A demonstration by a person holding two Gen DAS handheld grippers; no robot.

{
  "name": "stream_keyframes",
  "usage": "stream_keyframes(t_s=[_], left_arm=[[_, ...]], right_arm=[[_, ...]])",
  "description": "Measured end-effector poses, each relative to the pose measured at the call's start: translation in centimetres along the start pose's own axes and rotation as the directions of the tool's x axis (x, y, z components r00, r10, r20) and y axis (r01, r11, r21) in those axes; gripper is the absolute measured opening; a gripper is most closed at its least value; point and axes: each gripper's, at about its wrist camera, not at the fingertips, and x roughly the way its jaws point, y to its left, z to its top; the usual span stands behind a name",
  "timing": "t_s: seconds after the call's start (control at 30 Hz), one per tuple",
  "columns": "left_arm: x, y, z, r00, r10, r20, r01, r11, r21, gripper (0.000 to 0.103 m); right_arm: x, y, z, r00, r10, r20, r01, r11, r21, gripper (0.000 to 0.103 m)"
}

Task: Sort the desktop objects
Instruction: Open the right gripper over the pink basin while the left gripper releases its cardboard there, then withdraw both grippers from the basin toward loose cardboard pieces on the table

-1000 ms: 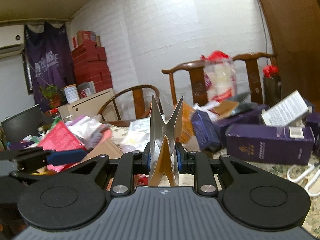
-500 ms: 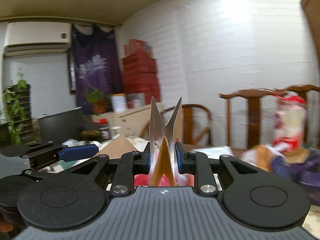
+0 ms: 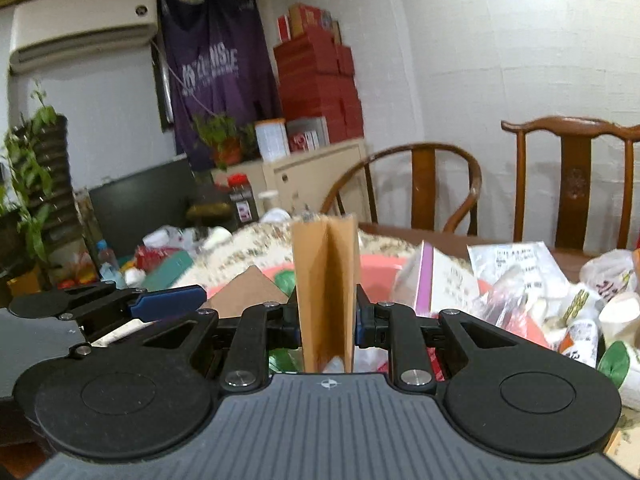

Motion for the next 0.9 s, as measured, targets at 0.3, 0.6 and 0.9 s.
stream_keyframes(t_s=[0.3, 0.6, 0.9], left_arm=[[-1.8, -0.1, -0.9, 0.999, 0.029, 0.044, -0.03, 0.999, 0.023, 0.103], [-6.1, -1.2, -1.4, 0.994, 0.067, 0.085, -0.069, 0.998, 0.014, 0.103], [-11.4, -3.1, -4.5, 0.99, 0.042, 0.137, -0.038, 0.999, -0.031, 0.103]], right_arm=[[-1.0, 1.7, 0.6, 0.999, -0.035, 0.042, 0.038, 0.997, -0.064, 0.08], [-6.5, 1.4, 0.4, 0.988, -0.092, 0.12, 0.102, 0.992, -0.077, 0.086], [-13.8, -1.5, -2.2, 0.965, -0.2, 0.171, 0.212, 0.976, -0.053, 0.093]])
